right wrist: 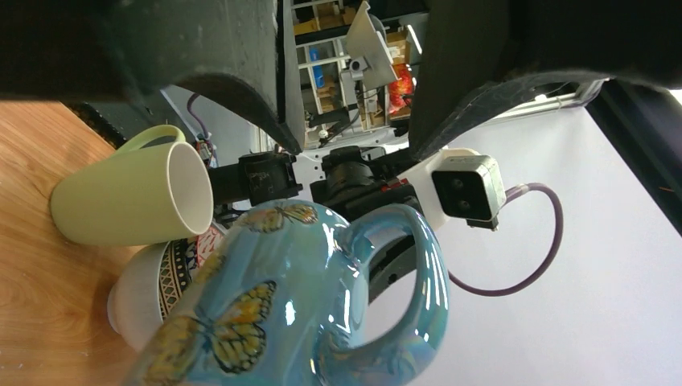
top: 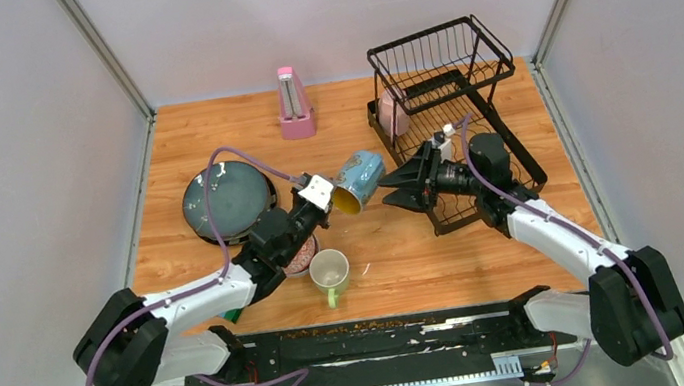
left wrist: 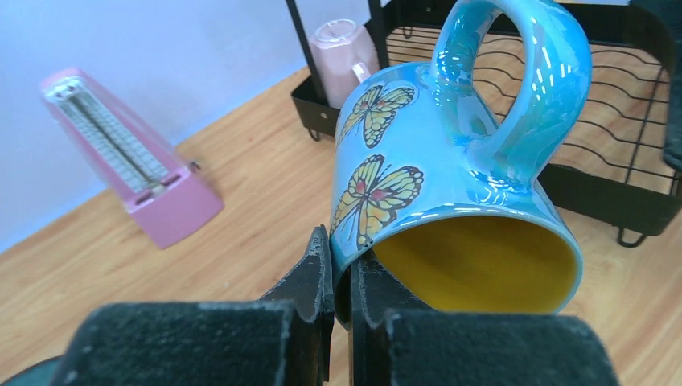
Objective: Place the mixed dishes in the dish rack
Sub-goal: Turn the cup upside down in the dish rack.
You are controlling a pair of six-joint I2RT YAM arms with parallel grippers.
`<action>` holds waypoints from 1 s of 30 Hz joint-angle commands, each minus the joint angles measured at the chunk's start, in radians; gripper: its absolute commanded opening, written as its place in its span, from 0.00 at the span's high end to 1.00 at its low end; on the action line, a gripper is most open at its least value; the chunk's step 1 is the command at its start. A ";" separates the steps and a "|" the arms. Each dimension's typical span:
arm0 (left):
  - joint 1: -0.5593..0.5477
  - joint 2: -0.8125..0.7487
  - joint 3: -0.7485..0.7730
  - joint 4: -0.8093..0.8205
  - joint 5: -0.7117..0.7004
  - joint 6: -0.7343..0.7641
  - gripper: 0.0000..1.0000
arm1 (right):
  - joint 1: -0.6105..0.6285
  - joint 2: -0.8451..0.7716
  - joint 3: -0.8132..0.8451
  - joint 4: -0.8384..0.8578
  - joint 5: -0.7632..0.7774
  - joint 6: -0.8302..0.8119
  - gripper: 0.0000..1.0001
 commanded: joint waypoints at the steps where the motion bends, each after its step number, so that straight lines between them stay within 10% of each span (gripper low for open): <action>1: 0.013 -0.104 0.036 0.131 -0.037 0.108 1.00 | -0.019 -0.073 0.023 -0.067 -0.001 -0.101 0.48; 11: 0.204 -0.227 0.197 -0.263 0.298 -0.255 1.00 | -0.054 -0.253 -0.041 -0.079 0.210 -0.345 0.44; 22: 0.383 -0.135 0.312 -0.250 0.811 -0.661 1.00 | -0.074 -0.282 0.026 -0.098 0.201 -0.527 0.33; 30: 0.381 -0.240 0.183 -0.094 0.661 -0.398 1.00 | -0.105 -0.222 0.094 -0.122 0.090 -0.311 0.25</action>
